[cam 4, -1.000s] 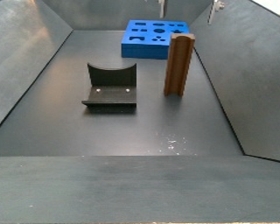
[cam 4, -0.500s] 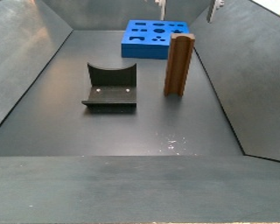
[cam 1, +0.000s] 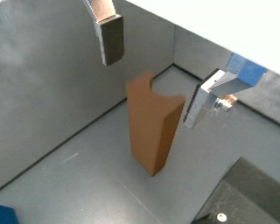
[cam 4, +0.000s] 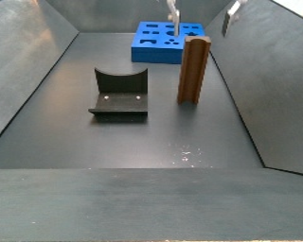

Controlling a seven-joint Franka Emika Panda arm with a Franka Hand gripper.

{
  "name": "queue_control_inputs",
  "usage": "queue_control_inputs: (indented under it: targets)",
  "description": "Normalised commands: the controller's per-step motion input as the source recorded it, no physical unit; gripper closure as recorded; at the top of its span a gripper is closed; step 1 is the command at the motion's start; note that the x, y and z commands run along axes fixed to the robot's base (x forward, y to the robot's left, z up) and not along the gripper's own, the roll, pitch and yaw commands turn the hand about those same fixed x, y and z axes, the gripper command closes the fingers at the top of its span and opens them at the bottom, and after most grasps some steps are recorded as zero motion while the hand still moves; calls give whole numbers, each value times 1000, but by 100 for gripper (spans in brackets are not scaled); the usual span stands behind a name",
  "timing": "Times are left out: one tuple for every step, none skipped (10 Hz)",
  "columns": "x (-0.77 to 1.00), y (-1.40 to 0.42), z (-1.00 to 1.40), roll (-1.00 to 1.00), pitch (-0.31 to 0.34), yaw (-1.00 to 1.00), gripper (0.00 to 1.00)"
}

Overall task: Pick up the arch object. Move up. Rotate the arch object. Move to above the board. Insert the arch object.
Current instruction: Rotate the arch object, then move to above the board.

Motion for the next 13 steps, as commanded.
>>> queue_control_inputs:
  targets:
    - [33, 1, -852, 8, -27, 37, 0]
    - [18, 0, -642, 11, -42, 37, 0]
    - [14, -1, -434, 13, -54, 36, 0]
    - [15, -1, -282, 14, -58, 36, 0]
    - [0, 0, 0, 14, -55, 35, 100]
    - [-45, -114, 1000, -114, -325, -110, 100]
    - [-46, -115, 1000, -114, -321, -110, 100]
    - [-60, -107, 1000, -121, -253, -88, 100]
    - [-56, -99, 1000, -127, -187, -66, 100]
    - [-51, -93, 1000, -135, -83, -45, 100]
    - [-49, -88, 1000, -141, -21, -35, 100]
    - [-45, -82, 1000, -141, 12, -26, 100]
    - [-44, -79, 1000, -140, 23, -23, 100]
